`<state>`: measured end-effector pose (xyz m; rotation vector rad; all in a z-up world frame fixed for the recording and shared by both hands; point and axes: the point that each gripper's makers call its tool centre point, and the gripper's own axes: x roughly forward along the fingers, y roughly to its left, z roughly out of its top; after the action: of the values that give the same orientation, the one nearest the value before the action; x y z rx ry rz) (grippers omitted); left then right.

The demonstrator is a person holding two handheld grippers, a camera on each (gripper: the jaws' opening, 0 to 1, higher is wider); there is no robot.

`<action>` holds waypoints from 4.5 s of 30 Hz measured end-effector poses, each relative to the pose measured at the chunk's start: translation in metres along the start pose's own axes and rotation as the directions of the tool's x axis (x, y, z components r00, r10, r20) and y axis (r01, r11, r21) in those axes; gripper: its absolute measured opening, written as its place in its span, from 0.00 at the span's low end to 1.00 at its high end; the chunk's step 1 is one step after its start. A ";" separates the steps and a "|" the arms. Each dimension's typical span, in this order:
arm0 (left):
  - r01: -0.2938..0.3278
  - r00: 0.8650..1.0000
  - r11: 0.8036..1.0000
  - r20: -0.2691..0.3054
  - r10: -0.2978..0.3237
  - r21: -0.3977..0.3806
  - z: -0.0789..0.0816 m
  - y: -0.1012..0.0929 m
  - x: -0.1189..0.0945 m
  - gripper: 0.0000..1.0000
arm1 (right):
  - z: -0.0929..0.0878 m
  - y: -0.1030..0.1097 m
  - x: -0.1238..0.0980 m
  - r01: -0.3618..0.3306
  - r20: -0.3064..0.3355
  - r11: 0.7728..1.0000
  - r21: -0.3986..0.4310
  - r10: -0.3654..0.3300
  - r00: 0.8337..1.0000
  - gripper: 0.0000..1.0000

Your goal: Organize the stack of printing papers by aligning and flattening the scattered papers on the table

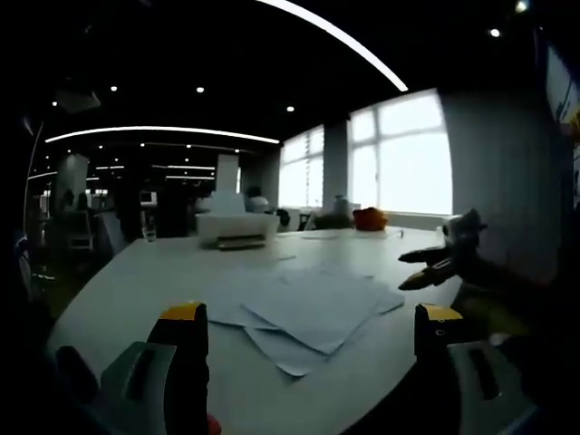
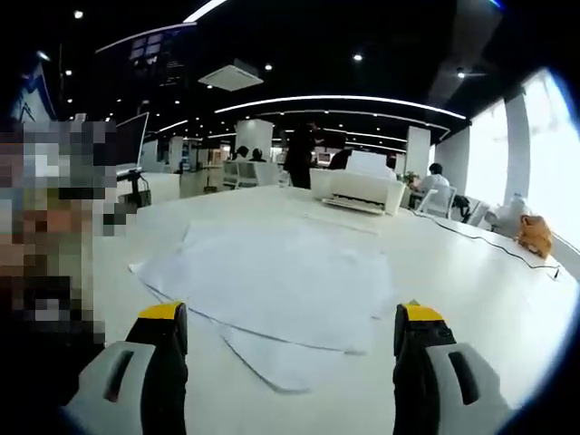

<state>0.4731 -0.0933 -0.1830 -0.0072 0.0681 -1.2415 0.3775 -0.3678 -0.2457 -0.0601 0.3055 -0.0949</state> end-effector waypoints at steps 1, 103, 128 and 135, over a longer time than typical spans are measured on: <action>0.001 1.000 1.000 0.000 -0.001 -0.001 0.000 0.000 0.000 0.97 | 0.000 -0.001 0.001 0.006 0.003 1.000 0.002 -0.006 1.000 0.89; 0.001 1.000 1.000 -0.003 -0.001 -0.026 -0.006 -0.002 0.004 0.97 | -0.046 0.007 0.063 -0.046 -0.055 0.998 -0.047 0.044 0.998 0.14; 0.002 1.000 1.000 -0.001 -0.002 -0.020 -0.003 -0.002 0.004 0.97 | -0.049 0.004 0.067 -0.060 -0.086 0.995 0.078 0.066 0.994 0.00; 0.001 1.000 1.000 -0.002 -0.001 -0.023 -0.003 -0.002 0.004 0.97 | -0.049 0.004 0.064 -0.053 -0.084 0.995 0.085 0.060 0.995 0.00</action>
<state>0.4727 -0.0980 -0.1863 -0.0258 0.0839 -1.2417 0.4242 -0.3727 -0.3116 0.0351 0.3891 -0.0536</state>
